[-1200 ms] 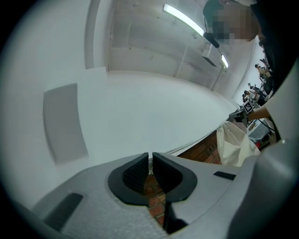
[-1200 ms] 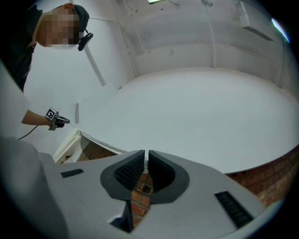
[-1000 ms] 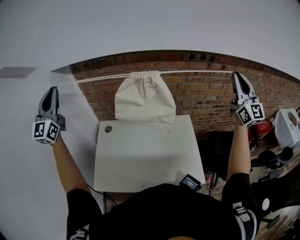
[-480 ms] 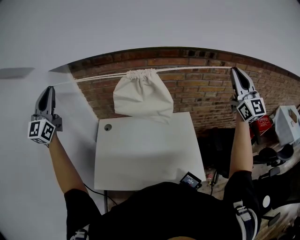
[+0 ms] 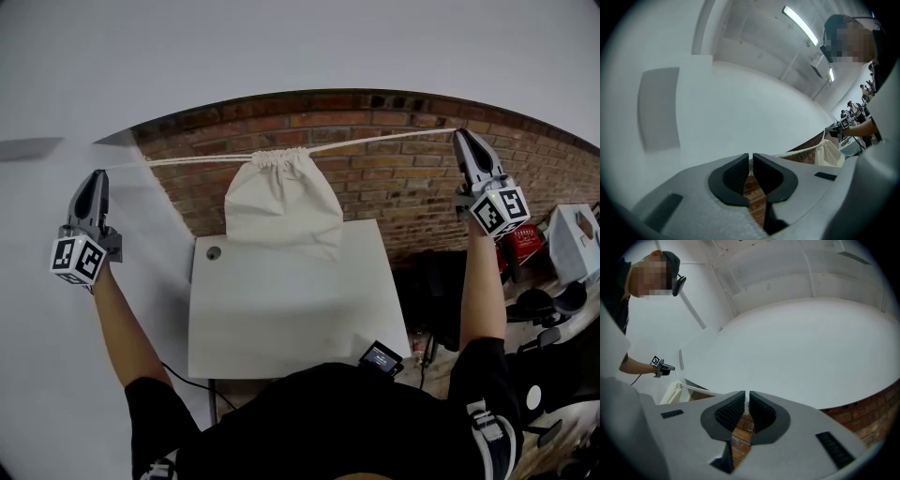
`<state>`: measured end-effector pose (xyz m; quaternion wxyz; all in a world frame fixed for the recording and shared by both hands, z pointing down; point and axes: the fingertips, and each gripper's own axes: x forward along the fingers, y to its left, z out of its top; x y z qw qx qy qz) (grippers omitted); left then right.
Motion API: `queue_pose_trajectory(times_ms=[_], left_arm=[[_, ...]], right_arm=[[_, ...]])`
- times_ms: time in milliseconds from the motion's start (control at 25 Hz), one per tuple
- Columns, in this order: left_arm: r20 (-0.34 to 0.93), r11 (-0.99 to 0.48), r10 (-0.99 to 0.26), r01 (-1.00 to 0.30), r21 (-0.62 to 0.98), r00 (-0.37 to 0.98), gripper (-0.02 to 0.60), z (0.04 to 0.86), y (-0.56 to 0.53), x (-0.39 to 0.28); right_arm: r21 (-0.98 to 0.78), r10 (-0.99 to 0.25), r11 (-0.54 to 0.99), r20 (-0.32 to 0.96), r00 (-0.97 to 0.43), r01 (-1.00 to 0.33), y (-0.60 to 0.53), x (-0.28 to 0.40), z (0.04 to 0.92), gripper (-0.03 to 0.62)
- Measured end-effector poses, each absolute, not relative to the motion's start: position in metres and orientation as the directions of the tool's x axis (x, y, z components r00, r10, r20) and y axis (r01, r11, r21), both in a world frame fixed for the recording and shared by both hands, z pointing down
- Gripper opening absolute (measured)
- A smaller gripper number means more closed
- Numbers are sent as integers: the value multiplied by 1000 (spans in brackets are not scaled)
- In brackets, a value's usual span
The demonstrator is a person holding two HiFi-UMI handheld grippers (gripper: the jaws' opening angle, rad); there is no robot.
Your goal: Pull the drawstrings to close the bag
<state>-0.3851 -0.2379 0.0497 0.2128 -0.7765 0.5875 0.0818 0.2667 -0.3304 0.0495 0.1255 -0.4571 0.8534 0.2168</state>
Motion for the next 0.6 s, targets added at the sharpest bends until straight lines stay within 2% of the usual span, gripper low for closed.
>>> queue_pose_trajectory(times_ms=[360,600], left_arm=[[-328,-283,-879,-933,-222,345,38,53,-246,-382],[-318,-345,-869,-925,-156,378,38,55,-255,-385]], right_arm=[[210,-713,533,-410,-569,-819,-332,273,50,34],[191,-706,573,-378,-598,-797,-338,274,53,34]])
